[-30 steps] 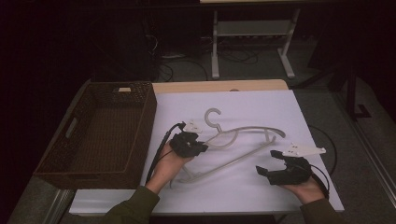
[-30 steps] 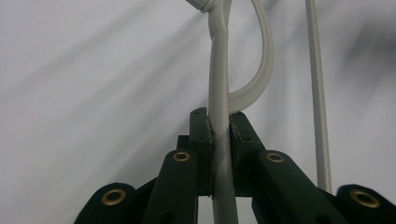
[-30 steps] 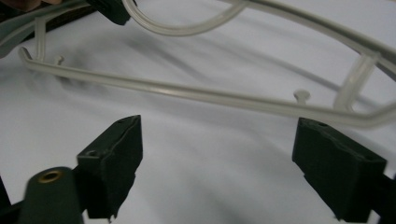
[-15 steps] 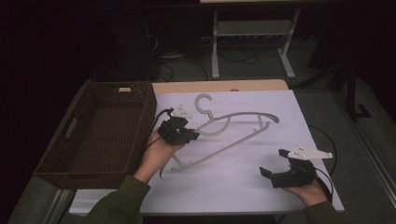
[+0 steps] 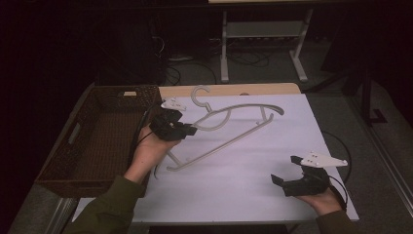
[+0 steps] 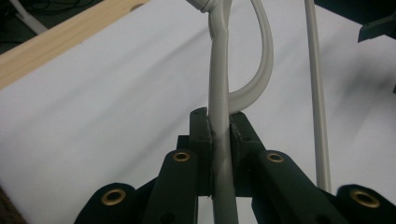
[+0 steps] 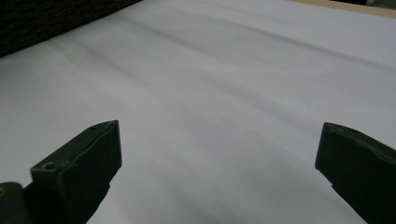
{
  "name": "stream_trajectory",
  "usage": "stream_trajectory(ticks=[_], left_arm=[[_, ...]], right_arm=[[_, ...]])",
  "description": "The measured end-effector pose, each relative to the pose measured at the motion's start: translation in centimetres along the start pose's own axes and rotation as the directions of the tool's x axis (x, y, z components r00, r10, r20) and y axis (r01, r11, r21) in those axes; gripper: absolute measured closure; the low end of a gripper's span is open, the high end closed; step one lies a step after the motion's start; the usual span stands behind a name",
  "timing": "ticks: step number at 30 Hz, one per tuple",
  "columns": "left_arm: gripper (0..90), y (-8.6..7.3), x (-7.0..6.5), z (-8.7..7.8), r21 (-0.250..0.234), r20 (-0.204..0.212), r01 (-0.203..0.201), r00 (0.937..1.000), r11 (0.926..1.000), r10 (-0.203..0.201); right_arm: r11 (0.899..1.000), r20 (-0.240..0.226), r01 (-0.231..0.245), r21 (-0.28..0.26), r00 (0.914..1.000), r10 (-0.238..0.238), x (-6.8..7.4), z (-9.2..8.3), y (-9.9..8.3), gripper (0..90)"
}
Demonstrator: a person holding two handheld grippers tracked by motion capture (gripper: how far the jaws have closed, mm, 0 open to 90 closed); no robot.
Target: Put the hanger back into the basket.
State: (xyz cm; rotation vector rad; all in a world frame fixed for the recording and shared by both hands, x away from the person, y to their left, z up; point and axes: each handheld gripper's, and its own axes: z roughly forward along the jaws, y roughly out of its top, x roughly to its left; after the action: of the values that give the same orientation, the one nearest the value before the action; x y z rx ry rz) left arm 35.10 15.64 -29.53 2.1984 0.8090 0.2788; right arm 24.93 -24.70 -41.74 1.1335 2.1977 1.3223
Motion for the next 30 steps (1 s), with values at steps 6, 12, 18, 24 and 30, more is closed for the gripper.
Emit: stream_trajectory(ticks=[6, 12, 18, 24, 30], left_arm=[[82.5, 0.2, 1.0, -1.7, -0.004, -0.02, 0.012, 0.9997, 0.9999, -0.012], [82.5, 0.1, 2.1, -3.2, -0.01, -0.045, 0.019, 0.9988, 0.9998, -0.019], [82.5, -0.4, 3.2, -4.7, -0.016, -0.066, 0.026, 0.9975, 0.9995, -0.027], [82.5, -1.3, 4.5, -6.3, -0.022, -0.093, 0.047, 0.9945, 0.9987, -0.049], [82.5, -2.5, 6.2, -8.3, -0.045, -0.136, 0.072, 0.9876, 0.9964, -0.078]], right_arm=[[1.0, 0.004, -0.003, -0.01, 1.0, 0.003, -0.1, -0.1, -0.1, 0.0], [1.0, 0.008, -0.008, -0.015, 0.9999, 0.008, -0.1, -0.1, -0.1, 0.0], [1.0, 0.008, -0.008, -0.014, 0.9999, 0.008, -0.1, -0.1, -0.2, 0.0], [1.0, 0.01, -0.011, -0.018, 0.9999, 0.011, -0.2, -0.2, -0.3, 0.0], [1.0, 0.01, -0.014, -0.017, 0.9998, 0.015, -0.2, -0.2, -0.3, 0.0]])
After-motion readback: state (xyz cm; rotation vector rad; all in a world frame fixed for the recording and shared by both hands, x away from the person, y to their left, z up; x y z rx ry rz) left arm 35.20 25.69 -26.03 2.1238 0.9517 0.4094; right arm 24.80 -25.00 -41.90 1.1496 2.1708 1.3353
